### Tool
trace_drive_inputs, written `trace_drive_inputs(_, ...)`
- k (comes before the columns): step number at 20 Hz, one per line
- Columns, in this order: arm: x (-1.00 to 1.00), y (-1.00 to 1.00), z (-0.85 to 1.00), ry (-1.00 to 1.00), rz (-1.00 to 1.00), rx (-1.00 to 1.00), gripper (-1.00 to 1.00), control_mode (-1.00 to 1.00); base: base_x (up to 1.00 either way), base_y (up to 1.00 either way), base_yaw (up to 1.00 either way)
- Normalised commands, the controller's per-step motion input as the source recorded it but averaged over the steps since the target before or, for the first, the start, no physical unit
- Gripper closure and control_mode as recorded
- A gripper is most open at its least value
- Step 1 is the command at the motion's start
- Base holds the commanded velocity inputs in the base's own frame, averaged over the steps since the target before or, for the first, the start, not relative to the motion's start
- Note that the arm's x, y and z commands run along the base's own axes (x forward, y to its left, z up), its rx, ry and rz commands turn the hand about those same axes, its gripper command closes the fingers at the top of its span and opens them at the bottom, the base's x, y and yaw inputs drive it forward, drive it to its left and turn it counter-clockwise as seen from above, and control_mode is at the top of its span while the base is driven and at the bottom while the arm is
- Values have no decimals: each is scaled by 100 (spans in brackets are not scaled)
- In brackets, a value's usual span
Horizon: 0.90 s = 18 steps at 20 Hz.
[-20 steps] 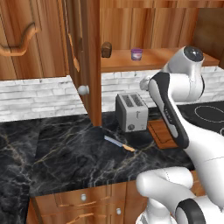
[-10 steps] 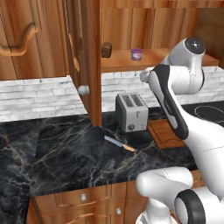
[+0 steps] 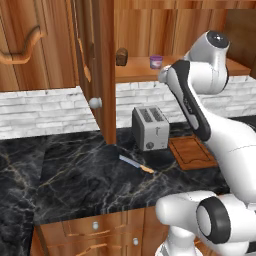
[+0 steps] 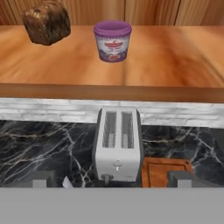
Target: Pick the bread, place it on the cutting board, pick the jam, place it on the counter, and close the cabinet.
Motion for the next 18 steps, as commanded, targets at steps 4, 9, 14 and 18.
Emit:
trace_drive_inputs(4,33,0,9,0,0,0,-100,-100,0,0,0)
trace_drive_inputs(9,37,0,6,0,0,0,-100,-100,0,0,0)
trace_drive_inputs(14,39,0,1,0,0,0,-100,-100,0,0,0)
trace_drive_inputs(18,37,0,0,0,0,0,-100,-100,0,0,0)
